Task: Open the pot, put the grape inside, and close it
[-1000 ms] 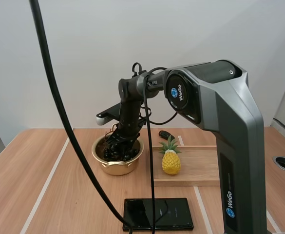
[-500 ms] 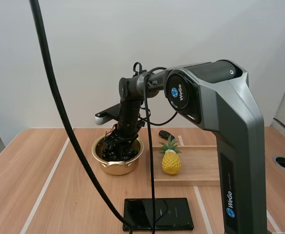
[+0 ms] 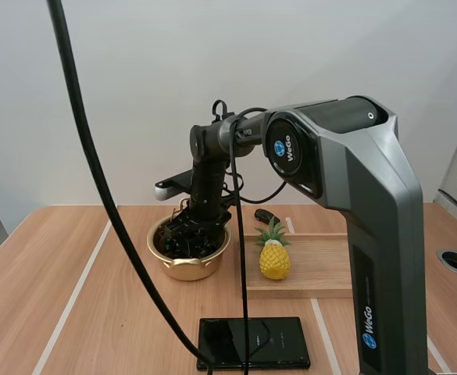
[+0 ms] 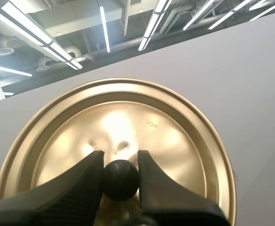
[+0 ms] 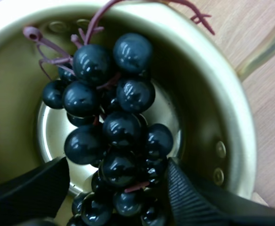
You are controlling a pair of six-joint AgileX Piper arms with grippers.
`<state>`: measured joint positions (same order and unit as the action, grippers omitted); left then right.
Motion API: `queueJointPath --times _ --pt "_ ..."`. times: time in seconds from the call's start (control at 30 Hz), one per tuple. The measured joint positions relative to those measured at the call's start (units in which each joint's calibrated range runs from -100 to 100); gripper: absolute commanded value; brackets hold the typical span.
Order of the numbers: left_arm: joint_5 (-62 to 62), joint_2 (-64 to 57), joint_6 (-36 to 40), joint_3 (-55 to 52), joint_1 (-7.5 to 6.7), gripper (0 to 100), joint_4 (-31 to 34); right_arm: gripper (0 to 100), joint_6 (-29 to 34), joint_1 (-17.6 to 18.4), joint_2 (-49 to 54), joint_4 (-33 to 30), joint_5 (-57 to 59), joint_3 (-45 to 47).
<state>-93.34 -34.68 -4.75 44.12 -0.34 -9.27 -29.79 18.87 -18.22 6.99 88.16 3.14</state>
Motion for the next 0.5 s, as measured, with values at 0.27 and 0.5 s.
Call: queueJointPath --times 0.27,0.5 --pt "-0.9 0.0 0.0 0.0 0.00 0 0.0 100 -0.1 0.0 3.0 0.8 -0.1 -2.5" --pt "-1.3 0.0 -0.4 0.0 0.00 0 0.3 100 -0.1 0.0 8.4 0.9 2.3 -6.9"
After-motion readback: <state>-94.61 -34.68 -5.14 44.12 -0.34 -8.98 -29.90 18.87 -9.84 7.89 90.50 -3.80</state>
